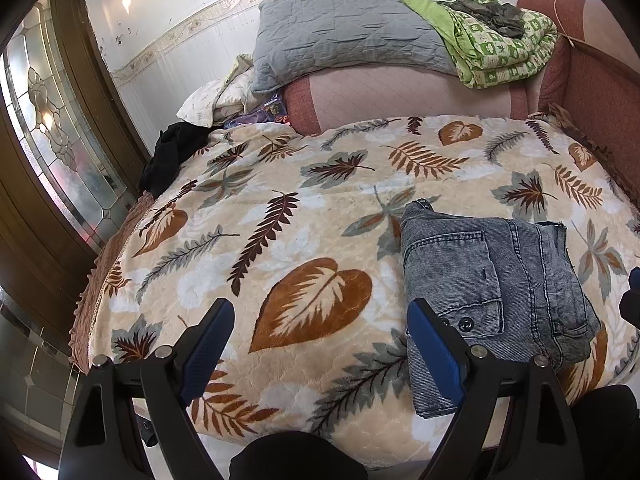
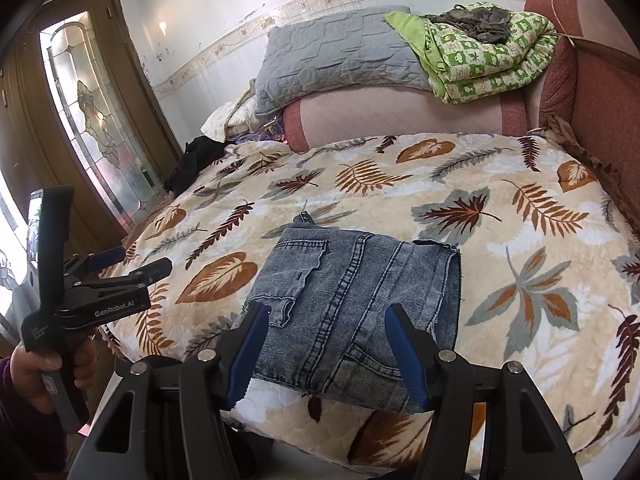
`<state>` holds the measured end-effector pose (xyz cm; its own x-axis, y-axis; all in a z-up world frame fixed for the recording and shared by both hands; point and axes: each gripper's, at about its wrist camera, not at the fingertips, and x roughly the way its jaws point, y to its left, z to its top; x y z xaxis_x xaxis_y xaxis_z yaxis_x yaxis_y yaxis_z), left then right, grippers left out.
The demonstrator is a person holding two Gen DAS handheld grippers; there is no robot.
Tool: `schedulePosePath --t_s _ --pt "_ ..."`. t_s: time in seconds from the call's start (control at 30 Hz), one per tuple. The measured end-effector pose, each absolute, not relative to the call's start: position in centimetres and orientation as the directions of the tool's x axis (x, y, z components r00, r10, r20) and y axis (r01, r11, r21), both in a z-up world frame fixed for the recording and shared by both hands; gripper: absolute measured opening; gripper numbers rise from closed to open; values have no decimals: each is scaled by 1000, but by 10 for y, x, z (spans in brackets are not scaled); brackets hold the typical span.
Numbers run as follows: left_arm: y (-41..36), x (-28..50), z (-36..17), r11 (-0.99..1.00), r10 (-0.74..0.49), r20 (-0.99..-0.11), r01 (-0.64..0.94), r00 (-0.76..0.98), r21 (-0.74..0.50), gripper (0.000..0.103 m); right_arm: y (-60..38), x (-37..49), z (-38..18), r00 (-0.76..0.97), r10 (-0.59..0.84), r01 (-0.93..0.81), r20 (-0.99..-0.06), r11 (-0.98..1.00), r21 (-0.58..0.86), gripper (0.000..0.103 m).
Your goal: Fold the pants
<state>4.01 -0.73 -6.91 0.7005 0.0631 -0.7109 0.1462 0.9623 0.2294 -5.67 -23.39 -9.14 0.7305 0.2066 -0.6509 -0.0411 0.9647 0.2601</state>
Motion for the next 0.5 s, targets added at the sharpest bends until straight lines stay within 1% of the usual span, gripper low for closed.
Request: schedulePosePath --t_s 0.5 --pt "-8 47 -84 960 69 -735 156 675 234 88 -237 -50 -104 706 196 -25 -680 967 252 64"
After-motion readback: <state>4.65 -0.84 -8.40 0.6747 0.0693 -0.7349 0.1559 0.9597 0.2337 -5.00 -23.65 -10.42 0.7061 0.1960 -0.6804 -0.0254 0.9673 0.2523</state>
